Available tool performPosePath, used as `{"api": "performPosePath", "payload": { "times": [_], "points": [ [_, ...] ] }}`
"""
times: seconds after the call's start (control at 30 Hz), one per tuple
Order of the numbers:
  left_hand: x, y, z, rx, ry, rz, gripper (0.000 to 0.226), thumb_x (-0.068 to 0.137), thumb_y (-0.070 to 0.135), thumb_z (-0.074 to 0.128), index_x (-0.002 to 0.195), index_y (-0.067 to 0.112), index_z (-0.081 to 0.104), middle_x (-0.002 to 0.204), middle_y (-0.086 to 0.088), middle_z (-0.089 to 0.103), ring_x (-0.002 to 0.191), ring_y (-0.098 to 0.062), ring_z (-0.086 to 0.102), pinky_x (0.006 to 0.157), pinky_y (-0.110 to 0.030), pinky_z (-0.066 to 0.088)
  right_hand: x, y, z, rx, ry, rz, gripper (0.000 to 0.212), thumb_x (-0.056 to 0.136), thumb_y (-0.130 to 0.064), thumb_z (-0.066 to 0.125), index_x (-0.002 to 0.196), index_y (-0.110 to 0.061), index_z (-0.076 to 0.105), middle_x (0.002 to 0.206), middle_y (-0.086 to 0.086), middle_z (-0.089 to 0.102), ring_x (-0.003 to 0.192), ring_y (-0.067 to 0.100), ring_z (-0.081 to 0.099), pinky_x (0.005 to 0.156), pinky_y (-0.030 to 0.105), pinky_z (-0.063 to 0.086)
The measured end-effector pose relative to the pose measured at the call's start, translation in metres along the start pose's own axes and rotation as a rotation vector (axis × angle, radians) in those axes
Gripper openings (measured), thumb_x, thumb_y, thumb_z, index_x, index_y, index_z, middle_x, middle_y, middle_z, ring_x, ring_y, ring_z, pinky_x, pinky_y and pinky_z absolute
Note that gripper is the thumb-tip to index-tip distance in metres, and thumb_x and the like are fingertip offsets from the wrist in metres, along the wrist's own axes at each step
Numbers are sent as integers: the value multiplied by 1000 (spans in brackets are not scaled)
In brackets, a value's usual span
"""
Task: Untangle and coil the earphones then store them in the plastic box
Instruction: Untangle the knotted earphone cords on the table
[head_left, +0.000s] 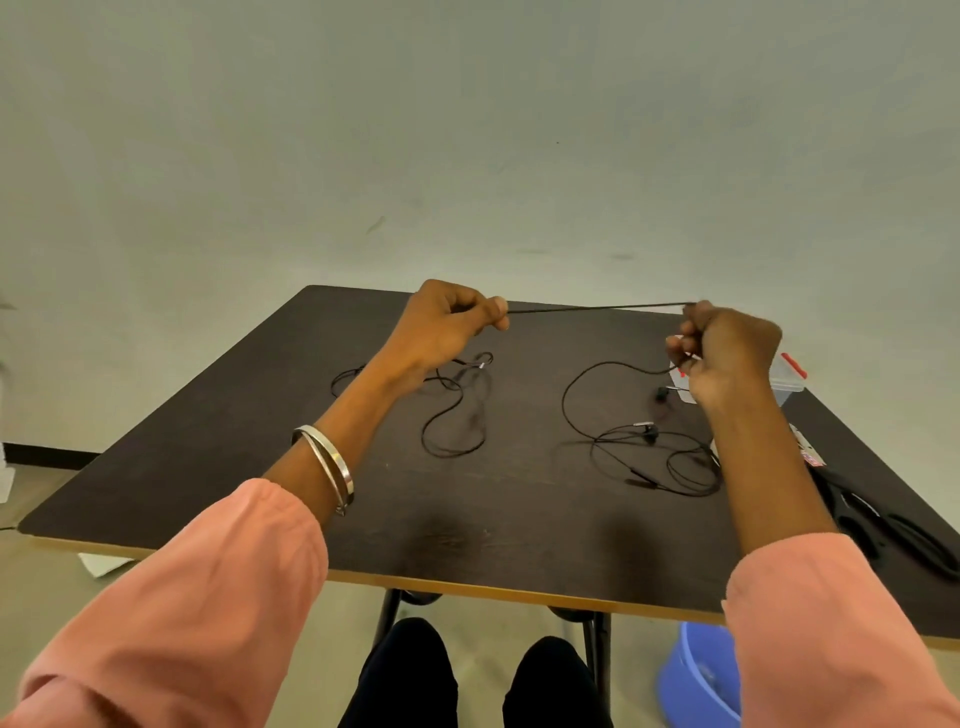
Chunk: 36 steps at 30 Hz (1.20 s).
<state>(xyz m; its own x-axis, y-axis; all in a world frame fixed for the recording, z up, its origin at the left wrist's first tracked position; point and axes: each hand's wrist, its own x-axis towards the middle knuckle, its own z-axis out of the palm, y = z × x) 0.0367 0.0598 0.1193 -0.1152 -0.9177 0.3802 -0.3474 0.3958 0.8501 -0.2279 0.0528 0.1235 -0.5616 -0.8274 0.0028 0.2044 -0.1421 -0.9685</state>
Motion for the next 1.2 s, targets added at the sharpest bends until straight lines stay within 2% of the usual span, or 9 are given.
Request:
{"api": "performPosePath", "payload": {
  "times": [0.13, 0.23, 0.3, 0.43, 0.67, 0.87, 1.0, 1.1, 1.2],
  "points": [
    [4, 1, 4, -91, 35, -30, 31, 93, 32, 62, 82, 5, 74, 53, 1, 38, 43, -9, 24, 42, -16, 26, 1, 26, 4, -591, -11, -231, 8, 88, -11, 61, 88, -3, 64, 93, 20, 65, 76, 23, 63, 69, 34, 52],
    [9, 5, 11, -52, 39, -6, 31, 93, 32, 61, 81, 6, 74, 53, -1, 38, 38, -5, 25, 40, -10, 26, -18, 23, 17, -830, -367, -453, 55, 84, -34, 71, 134, -22, 51, 140, 3, 52, 133, 23, 42, 109, 47, 35],
    [11, 8, 16, -25, 25, 23, 31, 93, 33, 61, 80, 9, 74, 57, -7, 40, 39, -5, 26, 41, -11, 26, -34, 18, 31, -797, -592, -502, 62, 83, -37, 71, 138, -26, 47, 142, -3, 50, 133, 14, 41, 111, 40, 33],
    [13, 10, 19, -16, 24, 43, 29, 93, 34, 61, 75, 16, 74, 46, 8, 43, 40, -6, 28, 44, -18, 25, -47, 16, 49, -681, -695, -595, 14, 91, -22, 64, 101, -17, 72, 90, -5, 72, 87, 3, 66, 84, 25, 48],
    [7, 0, 4, 21, -47, 16, 29, 93, 31, 60, 87, 7, 74, 58, 0, 50, 42, -2, 36, 44, -9, 31, -25, 9, 43, -221, -426, -316, 24, 93, 1, 47, 86, -5, 69, 61, 5, 53, 50, 13, 53, 62, 36, 60],
    [5, -15, 2, 25, -64, -71, 28, 93, 33, 60, 90, 10, 75, 57, 5, 51, 40, 0, 38, 42, -8, 32, -10, 12, 33, 14, -158, 23, 21, 95, -6, 47, 82, -6, 64, 58, 2, 50, 43, 11, 48, 54, 30, 55],
    [2, -20, 9, -38, -105, -155, 29, 94, 32, 59, 89, 8, 74, 54, 4, 48, 40, -4, 31, 41, -17, 27, -2, 28, 27, -509, -67, -257, 19, 91, -12, 57, 108, -9, 66, 90, 6, 67, 89, 25, 66, 76, 38, 53],
    [1, -22, 19, -131, -135, -209, 31, 95, 32, 57, 89, 6, 73, 51, 6, 43, 44, -9, 25, 43, -24, 20, -11, 31, 29, -1006, -322, -541, 65, 84, -29, 72, 141, -27, 41, 143, 1, 47, 136, 28, 36, 105, 53, 32],
    [1, -23, 32, -209, -165, -265, 33, 97, 31, 55, 91, 2, 71, 54, 3, 40, 43, -8, 23, 40, -21, 19, -23, 32, 40, -1124, -619, -660, 72, 79, -37, 75, 142, -34, 39, 151, -6, 37, 141, 21, 28, 109, 54, 28]
  ]
}}
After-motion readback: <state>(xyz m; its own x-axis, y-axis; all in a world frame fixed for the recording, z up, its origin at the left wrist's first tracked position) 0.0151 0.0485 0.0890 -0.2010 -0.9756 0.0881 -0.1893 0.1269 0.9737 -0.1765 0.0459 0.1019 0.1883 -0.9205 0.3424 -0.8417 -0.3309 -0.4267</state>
